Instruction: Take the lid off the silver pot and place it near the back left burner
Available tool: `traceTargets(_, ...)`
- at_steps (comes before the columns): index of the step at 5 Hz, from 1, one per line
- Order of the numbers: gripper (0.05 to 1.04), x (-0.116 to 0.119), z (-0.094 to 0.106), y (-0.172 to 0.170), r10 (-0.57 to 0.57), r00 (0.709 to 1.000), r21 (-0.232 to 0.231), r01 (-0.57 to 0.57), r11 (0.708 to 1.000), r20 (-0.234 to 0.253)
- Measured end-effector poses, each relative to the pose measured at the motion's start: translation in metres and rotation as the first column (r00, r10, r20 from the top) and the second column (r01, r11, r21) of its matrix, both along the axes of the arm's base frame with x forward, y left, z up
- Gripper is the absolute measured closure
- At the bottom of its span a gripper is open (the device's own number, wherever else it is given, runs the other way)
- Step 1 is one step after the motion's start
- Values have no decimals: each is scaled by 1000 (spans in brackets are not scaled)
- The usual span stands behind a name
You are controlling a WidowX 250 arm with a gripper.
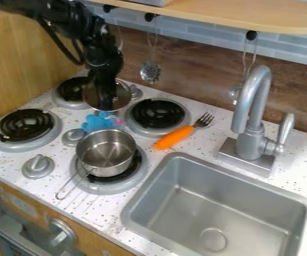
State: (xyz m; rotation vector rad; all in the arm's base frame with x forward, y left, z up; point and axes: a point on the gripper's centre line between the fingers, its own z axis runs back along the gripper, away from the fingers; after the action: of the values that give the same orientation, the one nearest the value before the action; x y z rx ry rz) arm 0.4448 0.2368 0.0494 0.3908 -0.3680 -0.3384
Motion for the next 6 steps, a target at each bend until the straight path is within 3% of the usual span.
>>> traceTargets(1,777,0,-7,16,58,998,2,-58,998,-24)
traceTargets(3,777,-3,-7,31,100,995,7,-99,995,-28)
traceTargets(6,777,-10,-14,90,233,971,31,-232,972,-48)
